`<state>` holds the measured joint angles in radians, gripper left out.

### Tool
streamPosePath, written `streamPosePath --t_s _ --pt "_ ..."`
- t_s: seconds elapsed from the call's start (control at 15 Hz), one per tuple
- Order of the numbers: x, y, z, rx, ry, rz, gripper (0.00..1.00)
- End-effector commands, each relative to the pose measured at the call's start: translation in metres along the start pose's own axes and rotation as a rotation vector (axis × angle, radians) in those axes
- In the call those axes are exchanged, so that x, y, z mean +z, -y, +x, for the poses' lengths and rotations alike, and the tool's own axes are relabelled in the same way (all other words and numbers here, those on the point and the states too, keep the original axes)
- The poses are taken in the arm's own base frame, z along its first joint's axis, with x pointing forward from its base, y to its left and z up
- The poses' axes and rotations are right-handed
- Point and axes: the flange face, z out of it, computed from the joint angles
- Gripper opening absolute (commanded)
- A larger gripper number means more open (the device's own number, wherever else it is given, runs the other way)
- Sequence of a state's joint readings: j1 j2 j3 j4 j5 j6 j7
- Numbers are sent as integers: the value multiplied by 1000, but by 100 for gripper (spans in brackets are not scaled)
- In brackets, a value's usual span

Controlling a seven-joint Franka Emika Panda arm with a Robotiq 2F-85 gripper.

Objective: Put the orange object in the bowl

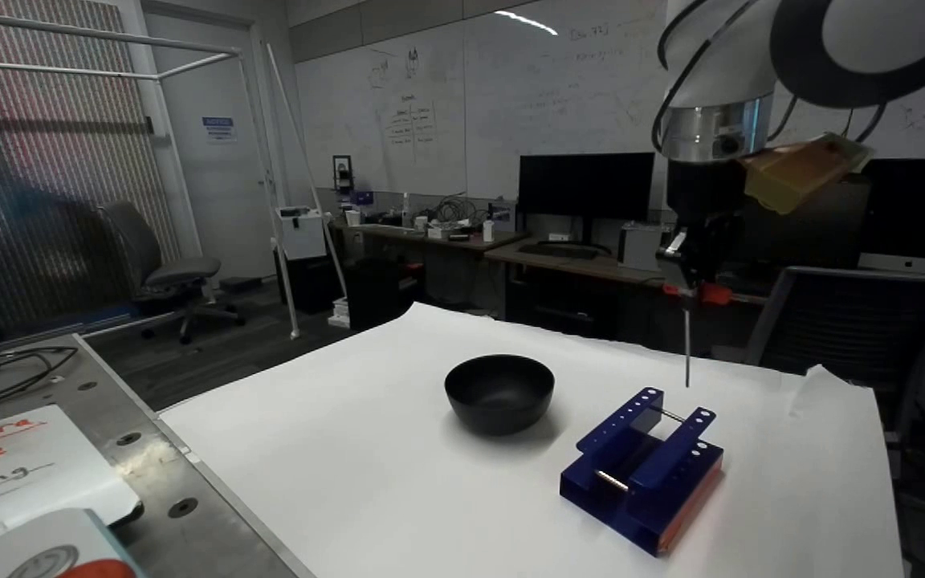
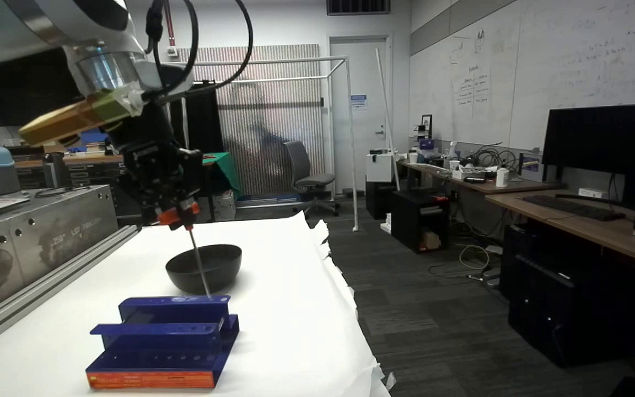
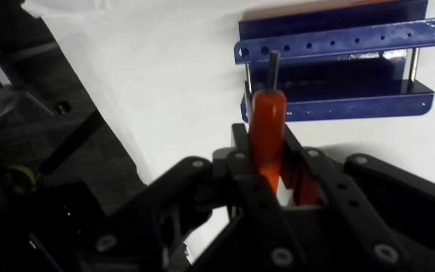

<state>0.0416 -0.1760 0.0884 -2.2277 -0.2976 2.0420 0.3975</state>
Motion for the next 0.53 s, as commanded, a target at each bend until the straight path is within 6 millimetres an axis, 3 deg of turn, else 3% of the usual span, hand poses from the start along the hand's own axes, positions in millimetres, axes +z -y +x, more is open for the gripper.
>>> streamPosePath --t_s 0.0,0.27,0.47 --pt "-33 -13 6 0 -179 81 13" --pt "-20 1 25 44 -377 190 12" --pt "0 27 38 58 -503 275 11"
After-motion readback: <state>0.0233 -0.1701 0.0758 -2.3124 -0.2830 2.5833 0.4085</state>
